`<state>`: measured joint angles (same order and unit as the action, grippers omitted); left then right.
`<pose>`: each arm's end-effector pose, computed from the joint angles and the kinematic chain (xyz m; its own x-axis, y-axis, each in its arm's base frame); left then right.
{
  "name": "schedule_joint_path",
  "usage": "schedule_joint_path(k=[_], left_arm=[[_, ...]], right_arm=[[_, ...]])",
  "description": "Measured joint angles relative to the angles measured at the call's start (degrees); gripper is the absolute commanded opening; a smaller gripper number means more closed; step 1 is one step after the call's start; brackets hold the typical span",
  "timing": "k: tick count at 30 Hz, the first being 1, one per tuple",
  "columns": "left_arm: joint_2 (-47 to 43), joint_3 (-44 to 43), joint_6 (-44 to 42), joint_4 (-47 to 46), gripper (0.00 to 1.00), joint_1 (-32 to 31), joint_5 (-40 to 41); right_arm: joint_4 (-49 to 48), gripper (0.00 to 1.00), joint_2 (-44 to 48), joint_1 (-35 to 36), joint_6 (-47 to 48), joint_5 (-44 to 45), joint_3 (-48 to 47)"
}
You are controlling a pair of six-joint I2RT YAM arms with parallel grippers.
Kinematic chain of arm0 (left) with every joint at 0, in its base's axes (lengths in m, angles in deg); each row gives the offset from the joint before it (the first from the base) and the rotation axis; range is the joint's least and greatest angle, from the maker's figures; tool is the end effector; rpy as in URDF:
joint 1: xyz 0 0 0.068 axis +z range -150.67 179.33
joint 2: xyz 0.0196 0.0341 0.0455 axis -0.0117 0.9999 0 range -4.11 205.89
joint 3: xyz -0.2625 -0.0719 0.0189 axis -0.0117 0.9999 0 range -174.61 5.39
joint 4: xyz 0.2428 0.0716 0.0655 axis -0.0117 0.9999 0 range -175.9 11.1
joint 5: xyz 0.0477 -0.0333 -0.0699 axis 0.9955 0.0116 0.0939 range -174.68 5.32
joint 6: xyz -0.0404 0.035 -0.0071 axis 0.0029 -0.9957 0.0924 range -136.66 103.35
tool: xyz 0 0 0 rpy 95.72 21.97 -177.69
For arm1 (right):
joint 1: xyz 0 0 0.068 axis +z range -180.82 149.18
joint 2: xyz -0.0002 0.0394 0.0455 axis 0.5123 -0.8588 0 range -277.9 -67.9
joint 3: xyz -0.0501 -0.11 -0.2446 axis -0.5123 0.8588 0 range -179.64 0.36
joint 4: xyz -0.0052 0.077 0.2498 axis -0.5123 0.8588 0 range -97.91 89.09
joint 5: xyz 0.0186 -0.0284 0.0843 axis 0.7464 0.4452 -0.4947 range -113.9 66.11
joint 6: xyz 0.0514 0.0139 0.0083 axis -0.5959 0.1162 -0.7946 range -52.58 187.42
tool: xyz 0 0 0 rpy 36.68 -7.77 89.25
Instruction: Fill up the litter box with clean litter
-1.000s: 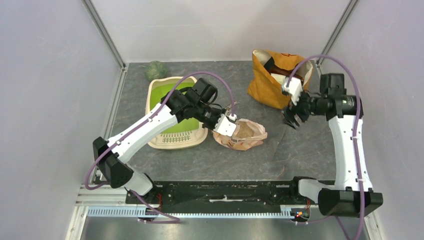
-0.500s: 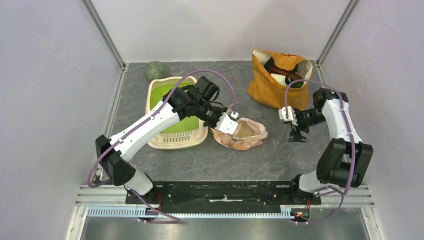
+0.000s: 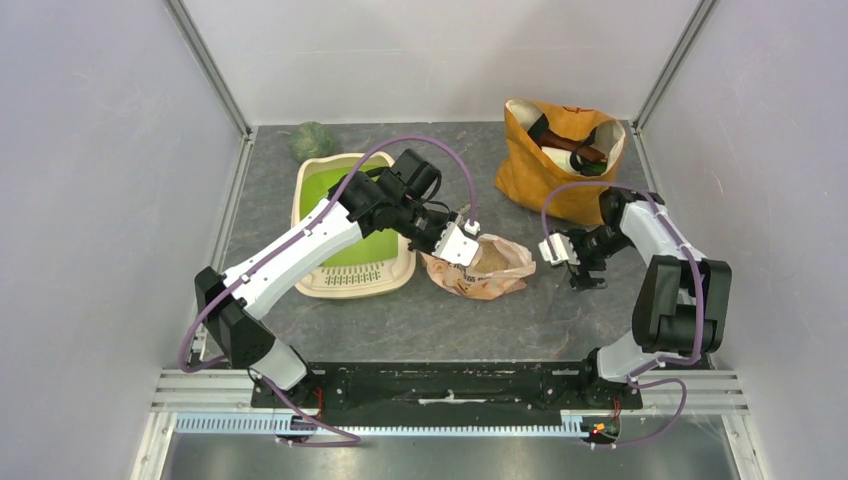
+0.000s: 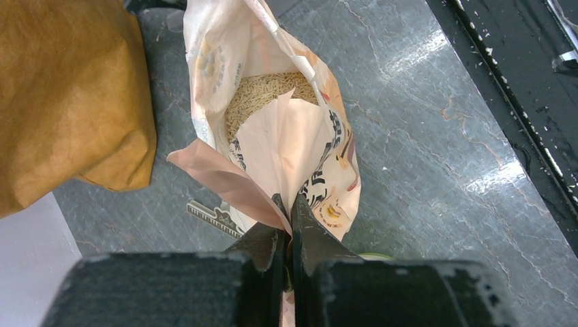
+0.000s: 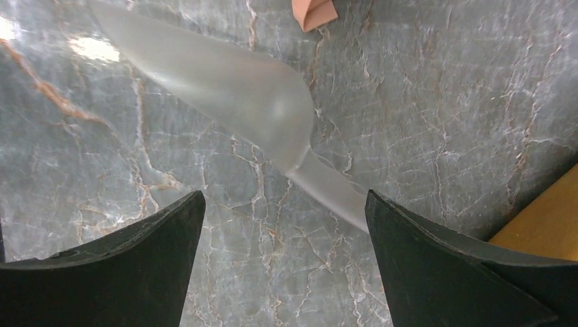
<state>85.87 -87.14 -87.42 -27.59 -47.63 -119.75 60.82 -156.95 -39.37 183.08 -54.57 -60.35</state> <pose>0.2035 -0.2480 0.3631 0.5873 0.5032 -0.6339 0.8024 -0.4643 0.3748 0.2469 -0.0187 0.2102 0.2536 -0.8221 -0.5097 -0.9669 -0.2312 -0.1082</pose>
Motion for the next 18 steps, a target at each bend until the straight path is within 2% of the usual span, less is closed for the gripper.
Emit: schedule_joint_path(k=[9, 18], left_arm=[[0.0, -0.1, 0.3, 0.1, 0.02, 0.0, 0.0], [0.1, -0.2, 0.4, 0.1, 0.02, 0.0, 0.0]], right_arm=[[-10.4, 0.97, -5.5, 7.2, -14.4, 9.1, 0.2], [-16.1, 0.75, -5.5, 8.0, -19.3, 14.8, 4.3]])
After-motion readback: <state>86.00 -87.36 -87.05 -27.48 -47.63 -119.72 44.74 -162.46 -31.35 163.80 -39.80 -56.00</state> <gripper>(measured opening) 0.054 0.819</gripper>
